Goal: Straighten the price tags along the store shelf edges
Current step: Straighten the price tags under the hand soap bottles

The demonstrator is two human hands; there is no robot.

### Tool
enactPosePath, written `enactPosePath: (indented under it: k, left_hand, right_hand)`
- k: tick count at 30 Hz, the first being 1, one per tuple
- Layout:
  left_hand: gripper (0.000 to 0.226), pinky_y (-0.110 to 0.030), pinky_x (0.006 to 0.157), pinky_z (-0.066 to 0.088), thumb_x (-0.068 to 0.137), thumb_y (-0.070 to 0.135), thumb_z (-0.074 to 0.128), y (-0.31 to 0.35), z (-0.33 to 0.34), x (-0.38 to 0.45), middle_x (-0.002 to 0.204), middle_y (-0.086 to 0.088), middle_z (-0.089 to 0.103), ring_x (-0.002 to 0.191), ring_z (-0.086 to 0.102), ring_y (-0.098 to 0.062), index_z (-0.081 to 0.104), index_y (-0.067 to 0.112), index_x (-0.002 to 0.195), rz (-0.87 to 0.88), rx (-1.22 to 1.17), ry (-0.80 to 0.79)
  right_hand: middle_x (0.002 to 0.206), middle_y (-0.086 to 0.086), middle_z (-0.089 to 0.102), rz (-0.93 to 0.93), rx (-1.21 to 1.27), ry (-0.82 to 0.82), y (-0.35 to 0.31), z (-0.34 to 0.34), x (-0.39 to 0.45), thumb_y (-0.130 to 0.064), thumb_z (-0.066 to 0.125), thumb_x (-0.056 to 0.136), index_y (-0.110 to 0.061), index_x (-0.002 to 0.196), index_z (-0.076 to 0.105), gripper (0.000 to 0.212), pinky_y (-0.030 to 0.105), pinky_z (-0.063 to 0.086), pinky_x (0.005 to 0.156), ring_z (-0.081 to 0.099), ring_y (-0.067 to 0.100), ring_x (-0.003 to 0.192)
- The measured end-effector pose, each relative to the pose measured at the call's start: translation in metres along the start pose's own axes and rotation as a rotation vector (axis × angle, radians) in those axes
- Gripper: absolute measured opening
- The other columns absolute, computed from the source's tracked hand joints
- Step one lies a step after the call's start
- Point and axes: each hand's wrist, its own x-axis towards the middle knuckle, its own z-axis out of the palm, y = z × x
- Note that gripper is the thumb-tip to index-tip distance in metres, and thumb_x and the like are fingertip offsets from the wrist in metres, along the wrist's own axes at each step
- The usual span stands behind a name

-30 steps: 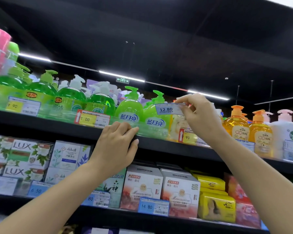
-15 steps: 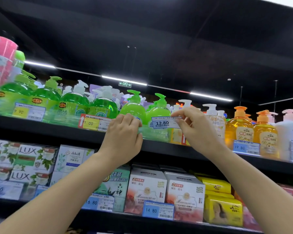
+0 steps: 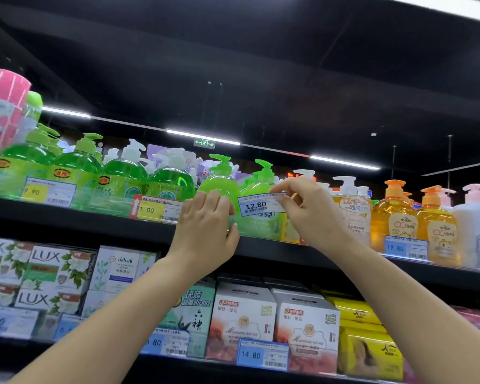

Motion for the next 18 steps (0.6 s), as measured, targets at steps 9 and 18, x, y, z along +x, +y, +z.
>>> enactPosePath:
  k: [9,18]
  left_hand:
    - [0.019,-0.030,0.076,0.026,0.075,0.032,0.055,-0.003,0.002,-0.001,0.087,0.002,0.053,0.085,0.047,-0.022,0.056,0.017,0.087,0.016,-0.003,0.032]
    - [0.021,-0.031,0.077,0.031,0.078,0.035,0.052,-0.003,0.000,-0.002,0.090,0.002,0.054,0.087,0.047,-0.021,0.056,0.018,0.089,0.009,0.001,-0.008]
  right_hand:
    - [0.082,-0.009,0.053,0.030,0.005,-0.031,-0.002,0.009,0.001,-0.016,0.057,0.091,-0.025,0.095,0.064,0.012,0.012,0.033,0.057,0.044,0.002,0.061]
    - [0.096,-0.002,0.062,-0.102,-0.304,-0.032,0.005,0.015,-0.008,-0.017,0.057,0.090,-0.020,0.102,0.066,0.015,0.026,0.040,0.071,0.055,0.015,0.088]
